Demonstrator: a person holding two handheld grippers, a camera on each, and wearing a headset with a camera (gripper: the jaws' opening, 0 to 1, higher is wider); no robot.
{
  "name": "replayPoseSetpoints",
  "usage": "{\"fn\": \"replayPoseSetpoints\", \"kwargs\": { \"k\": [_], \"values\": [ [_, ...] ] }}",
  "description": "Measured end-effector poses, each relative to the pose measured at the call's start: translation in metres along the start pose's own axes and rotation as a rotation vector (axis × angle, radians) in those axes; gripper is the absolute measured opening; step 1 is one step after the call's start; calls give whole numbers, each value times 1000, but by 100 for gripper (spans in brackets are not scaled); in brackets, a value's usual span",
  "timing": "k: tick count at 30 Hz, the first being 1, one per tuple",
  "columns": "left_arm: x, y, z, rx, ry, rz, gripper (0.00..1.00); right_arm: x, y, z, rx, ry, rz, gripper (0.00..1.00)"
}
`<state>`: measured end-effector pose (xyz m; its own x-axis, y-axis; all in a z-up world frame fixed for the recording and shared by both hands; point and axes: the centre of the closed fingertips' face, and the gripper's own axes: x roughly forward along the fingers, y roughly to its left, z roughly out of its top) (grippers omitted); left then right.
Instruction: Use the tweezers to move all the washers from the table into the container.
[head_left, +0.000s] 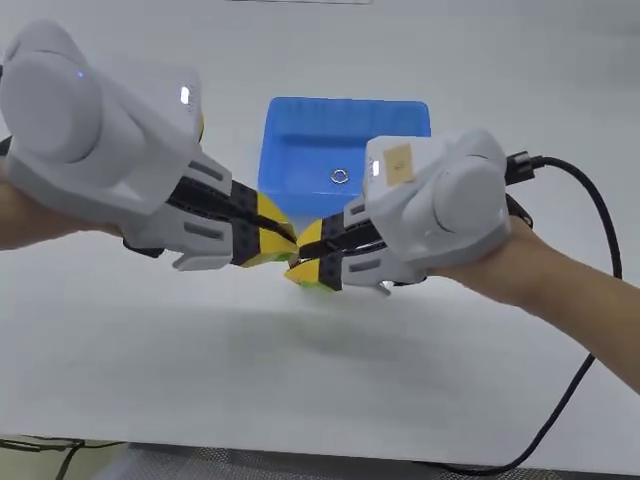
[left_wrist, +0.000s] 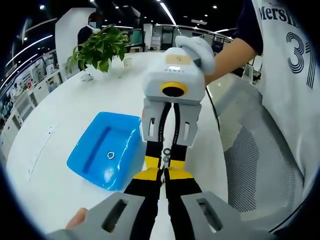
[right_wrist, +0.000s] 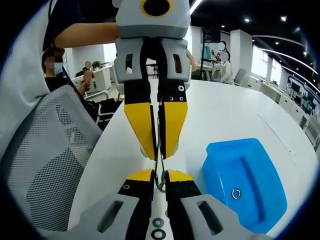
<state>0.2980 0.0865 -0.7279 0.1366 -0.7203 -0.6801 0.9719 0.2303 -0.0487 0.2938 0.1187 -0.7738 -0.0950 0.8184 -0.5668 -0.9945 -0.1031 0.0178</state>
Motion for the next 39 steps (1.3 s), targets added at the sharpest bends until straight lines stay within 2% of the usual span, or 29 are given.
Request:
{"fn": "replayPoseSetpoints", "kwargs": {
  "k": [11, 21, 28, 35, 39],
  "values": [
    [-3, -3, 4, -3, -15, -2, 7, -7, 0, 1, 4, -5, -26, 9],
    [-20, -5, 20, 15, -64, 27, 7, -21, 1, 22, 3, -50, -54, 9],
    [-34, -6, 39, 55, -106, 51, 7, -34, -1, 40, -47, -43, -66, 9],
    [-48, 3, 59, 100, -145, 83, 7, -48, -11, 57, -70, -64, -97, 9],
    [-51, 8, 70, 127, -171, 96, 7, -57, -19, 65, -85, -70, -121, 9]
  ]
}}
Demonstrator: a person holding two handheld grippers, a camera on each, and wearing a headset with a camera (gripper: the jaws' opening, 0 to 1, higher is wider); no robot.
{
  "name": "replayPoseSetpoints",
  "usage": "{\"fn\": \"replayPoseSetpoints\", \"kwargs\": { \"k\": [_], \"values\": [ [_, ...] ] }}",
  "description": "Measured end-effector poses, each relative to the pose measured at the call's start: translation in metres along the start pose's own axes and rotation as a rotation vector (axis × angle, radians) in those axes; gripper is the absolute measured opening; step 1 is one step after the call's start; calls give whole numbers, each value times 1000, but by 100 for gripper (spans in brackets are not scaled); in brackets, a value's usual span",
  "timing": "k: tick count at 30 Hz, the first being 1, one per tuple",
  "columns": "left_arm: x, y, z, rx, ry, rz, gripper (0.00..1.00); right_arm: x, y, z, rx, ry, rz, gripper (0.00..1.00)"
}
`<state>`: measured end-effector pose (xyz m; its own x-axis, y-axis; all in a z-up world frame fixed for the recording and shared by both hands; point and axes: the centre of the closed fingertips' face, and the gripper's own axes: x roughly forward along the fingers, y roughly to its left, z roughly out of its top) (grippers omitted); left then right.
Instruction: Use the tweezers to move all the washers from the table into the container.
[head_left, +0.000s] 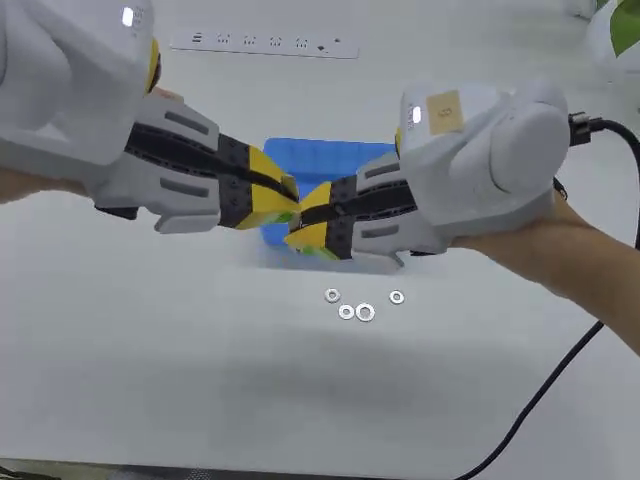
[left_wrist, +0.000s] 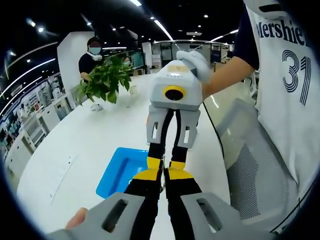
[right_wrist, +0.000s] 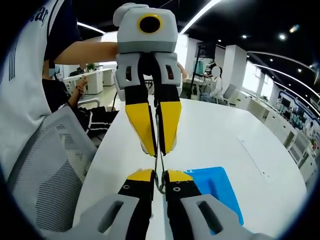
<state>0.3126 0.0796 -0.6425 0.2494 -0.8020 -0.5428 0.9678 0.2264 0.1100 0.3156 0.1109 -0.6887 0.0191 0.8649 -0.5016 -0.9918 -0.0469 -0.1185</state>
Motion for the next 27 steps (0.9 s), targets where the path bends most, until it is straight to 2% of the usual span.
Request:
{"fn": "replayPoseSetpoints", "kwargs": {
  "k": [7, 8, 9, 14, 16, 21, 23, 27],
  "values": [
    [8, 19, 10, 34, -28, 10, 7, -9, -24, -4, -19, 5, -44, 9],
    [10, 22, 11, 41, -32, 11, 7, -10, -33, -6, -18, 7, -52, 9],
    [11, 24, 12, 45, -35, 9, 7, -10, -35, -6, -20, 9, -53, 9],
    [20, 42, 14, 58, -42, 11, 7, -14, -52, -11, -26, 21, -78, 9],
    [27, 52, 14, 53, -54, 29, 7, -15, -59, -15, -19, 19, -93, 9],
    [42, 59, 5, 41, -44, 17, 7, -12, -69, -34, 7, 35, -99, 9],
    [51, 66, -5, 39, -34, 5, 7, -10, -70, -41, 8, 47, -98, 9],
    [67, 73, -17, 22, -26, -8, 7, -6, -77, -60, 32, 80, -103, 9]
  ]
}}
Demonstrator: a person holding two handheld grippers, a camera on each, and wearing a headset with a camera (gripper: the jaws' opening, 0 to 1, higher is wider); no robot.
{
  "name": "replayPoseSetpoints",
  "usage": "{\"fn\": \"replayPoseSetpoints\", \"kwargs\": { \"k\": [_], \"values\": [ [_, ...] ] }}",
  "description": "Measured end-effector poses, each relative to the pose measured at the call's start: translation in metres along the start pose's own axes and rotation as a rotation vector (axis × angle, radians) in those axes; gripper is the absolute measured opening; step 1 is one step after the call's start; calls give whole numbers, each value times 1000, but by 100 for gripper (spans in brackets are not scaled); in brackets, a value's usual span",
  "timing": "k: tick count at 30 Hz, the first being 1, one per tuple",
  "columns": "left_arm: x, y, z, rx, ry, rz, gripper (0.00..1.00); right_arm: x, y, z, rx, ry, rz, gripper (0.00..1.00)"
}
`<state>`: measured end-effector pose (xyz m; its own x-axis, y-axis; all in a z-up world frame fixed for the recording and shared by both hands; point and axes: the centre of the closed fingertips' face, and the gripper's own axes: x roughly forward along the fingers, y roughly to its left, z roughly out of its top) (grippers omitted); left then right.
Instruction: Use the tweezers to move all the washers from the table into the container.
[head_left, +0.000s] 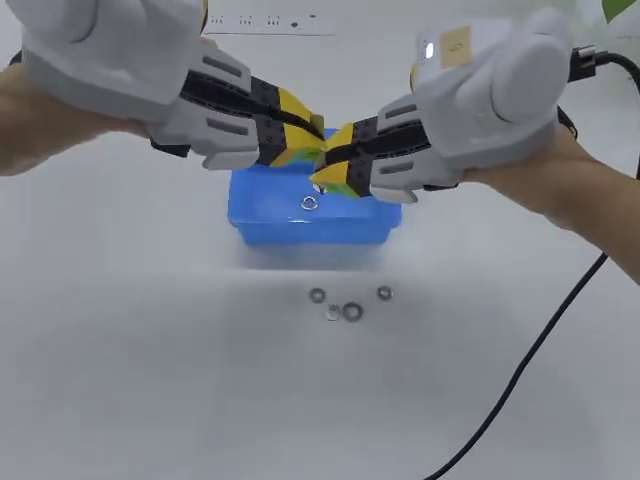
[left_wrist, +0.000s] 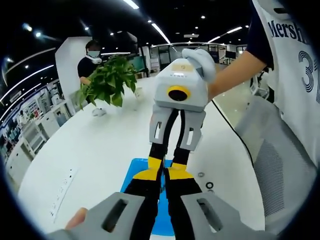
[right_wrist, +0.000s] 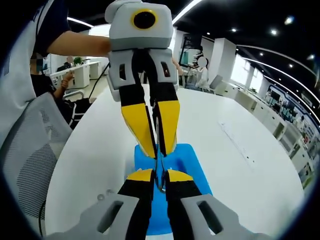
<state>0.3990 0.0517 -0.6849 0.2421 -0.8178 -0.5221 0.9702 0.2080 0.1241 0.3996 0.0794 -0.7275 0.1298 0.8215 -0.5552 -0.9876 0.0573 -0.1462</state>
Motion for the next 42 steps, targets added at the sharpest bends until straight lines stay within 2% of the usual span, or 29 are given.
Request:
{"fn": "replayPoseSetpoints", "kwargs": {
  "k": [5, 6, 13, 17, 23, 29, 32, 38, 42],
  "values": [
    [15, 8, -14, -30, 13, -12, 7, 9, -5, -18, 38, 17, 11, 9],
    [19, 9, -19, -38, 19, -19, 7, 11, -6, -22, 48, 21, 15, 9],
    [31, 13, -28, -71, 25, -35, 7, 16, -9, -35, 79, 44, 23, 9],
    [35, 12, -32, -90, 25, -45, 7, 18, -6, -41, 85, 62, 30, 9],
    [33, 12, -30, -102, 13, -42, 7, 19, -8, -43, 115, 46, 25, 10],
    [34, 9, -28, -92, 7, -46, 7, 16, -8, -42, 95, 61, 14, 10],
    [32, 11, -23, -101, -17, -36, 7, 11, -10, -40, 100, 53, 3, 11],
    [24, 12, -12, -102, -40, -29, 7, 2, -12, -27, 118, 14, -17, 11],
    [15, 5, -5, -95, -51, -33, 7, -2, -6, -19, 101, 0, -11, 11]
  ]
}}
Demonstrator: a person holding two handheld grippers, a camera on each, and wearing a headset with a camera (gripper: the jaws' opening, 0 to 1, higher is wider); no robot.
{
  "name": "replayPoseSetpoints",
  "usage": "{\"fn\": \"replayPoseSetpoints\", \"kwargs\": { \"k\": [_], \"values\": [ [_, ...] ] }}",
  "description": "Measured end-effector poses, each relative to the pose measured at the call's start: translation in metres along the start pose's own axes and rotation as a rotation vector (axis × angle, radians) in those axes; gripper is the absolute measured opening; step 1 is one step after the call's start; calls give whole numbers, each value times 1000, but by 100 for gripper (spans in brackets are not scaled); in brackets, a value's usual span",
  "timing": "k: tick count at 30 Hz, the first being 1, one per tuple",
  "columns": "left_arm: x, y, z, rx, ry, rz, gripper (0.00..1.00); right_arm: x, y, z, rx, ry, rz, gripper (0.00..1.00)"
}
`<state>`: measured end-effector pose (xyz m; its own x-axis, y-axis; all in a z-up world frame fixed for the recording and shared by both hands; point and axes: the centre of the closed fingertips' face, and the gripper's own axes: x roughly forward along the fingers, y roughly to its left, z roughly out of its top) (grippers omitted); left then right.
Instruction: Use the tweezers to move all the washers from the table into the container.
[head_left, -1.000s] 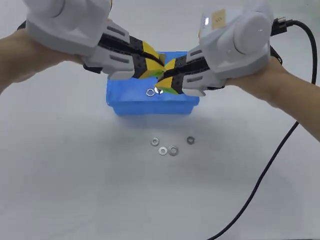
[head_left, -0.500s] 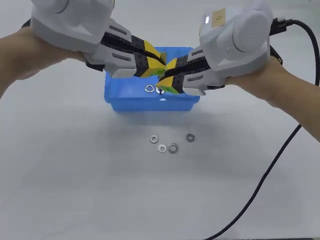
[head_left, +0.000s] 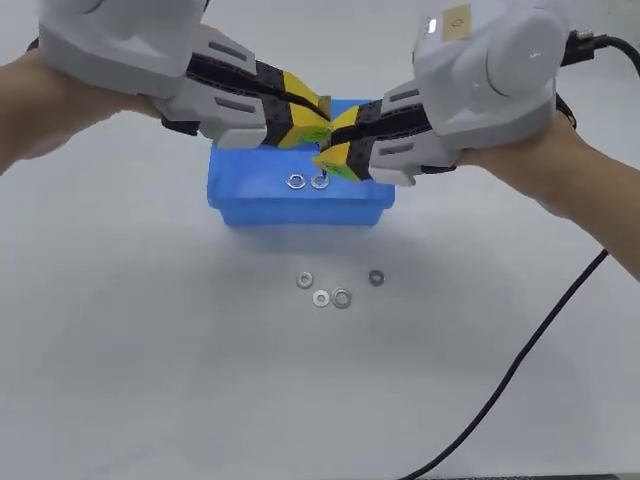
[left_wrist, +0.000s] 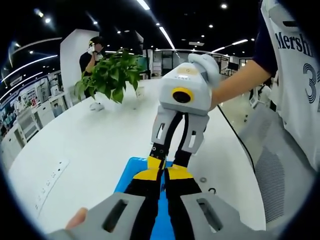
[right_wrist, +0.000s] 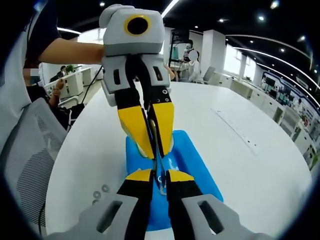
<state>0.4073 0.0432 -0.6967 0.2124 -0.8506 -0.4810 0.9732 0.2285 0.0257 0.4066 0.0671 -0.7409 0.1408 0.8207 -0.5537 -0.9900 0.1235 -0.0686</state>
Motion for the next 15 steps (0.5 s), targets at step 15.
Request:
{"fn": "replayPoseSetpoints", "kwargs": {
  "k": [15],
  "values": [
    [-35, -39, 32, 61, -16, 36, 7, -21, 35, 40, -105, -55, 2, 11]
  ]
}}
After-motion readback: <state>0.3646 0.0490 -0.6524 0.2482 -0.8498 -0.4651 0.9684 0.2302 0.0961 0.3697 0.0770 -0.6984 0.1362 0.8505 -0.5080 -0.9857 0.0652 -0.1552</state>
